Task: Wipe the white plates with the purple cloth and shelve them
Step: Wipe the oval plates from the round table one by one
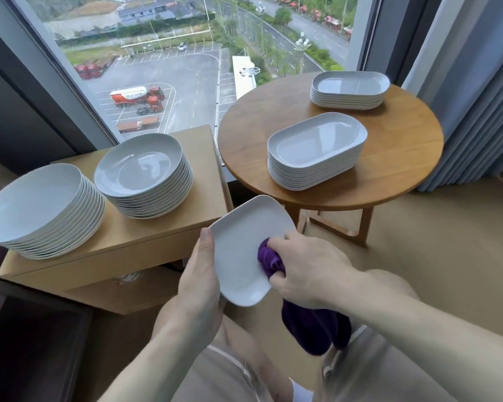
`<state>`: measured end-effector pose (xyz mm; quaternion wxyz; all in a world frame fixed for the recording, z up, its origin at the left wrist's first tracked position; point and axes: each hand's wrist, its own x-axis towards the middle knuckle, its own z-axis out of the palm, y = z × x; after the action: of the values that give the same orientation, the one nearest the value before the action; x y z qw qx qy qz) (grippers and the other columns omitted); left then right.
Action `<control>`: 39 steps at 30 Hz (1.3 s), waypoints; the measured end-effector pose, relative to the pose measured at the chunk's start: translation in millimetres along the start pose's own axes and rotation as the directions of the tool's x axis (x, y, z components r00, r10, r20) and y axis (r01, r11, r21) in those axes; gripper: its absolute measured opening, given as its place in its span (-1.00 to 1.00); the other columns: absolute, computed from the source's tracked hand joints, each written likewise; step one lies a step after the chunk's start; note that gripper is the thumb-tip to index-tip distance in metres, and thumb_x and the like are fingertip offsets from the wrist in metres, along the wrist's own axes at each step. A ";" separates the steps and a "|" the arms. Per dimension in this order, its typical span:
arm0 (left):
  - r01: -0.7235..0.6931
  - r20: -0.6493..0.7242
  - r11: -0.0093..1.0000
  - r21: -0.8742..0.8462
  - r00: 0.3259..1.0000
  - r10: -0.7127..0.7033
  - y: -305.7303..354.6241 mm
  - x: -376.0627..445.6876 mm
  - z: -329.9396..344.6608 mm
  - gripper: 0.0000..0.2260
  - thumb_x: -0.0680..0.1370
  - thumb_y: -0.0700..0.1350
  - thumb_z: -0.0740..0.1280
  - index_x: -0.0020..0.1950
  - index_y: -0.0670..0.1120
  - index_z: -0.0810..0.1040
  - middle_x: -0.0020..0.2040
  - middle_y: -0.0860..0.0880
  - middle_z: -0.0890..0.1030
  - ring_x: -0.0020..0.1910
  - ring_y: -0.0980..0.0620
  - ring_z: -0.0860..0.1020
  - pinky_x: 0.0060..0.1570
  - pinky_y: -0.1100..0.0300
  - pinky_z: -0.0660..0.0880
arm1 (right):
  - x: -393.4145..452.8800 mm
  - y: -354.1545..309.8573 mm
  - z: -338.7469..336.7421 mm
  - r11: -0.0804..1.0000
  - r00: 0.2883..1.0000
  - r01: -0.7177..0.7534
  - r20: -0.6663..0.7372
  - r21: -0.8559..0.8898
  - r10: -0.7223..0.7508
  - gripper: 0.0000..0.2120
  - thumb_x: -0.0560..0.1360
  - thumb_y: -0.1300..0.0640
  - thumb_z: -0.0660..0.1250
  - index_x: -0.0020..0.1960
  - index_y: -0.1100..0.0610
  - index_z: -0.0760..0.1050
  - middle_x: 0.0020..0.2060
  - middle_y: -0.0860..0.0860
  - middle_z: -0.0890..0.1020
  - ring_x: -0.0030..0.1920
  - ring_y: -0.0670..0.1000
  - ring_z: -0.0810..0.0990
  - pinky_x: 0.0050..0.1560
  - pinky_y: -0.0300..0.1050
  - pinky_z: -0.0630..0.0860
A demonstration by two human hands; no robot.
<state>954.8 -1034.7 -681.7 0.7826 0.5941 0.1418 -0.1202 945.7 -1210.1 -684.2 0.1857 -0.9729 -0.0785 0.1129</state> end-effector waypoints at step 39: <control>0.190 0.065 0.982 0.018 0.979 -0.191 -21.1 -14.5 4.6 -0.50 0.58 0.25 0.23 0.43 0.04 0.51 0.23 -0.14 0.69 0.22 -0.15 0.67 0.07 -0.03 0.66 | -35.3 -28.6 6.5 0.964 0.969 0.248 -0.010 0.094 -0.248 -0.81 0.51 -0.08 0.27 0.01 -0.01 0.35 -0.16 -0.06 0.46 -0.18 0.07 0.47 -0.17 -0.02 0.52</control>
<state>934.1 -1044.4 -694.1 0.7682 0.5781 0.1712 -0.2152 907.0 -1188.5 -672.5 0.2442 -0.9454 -0.1945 0.0933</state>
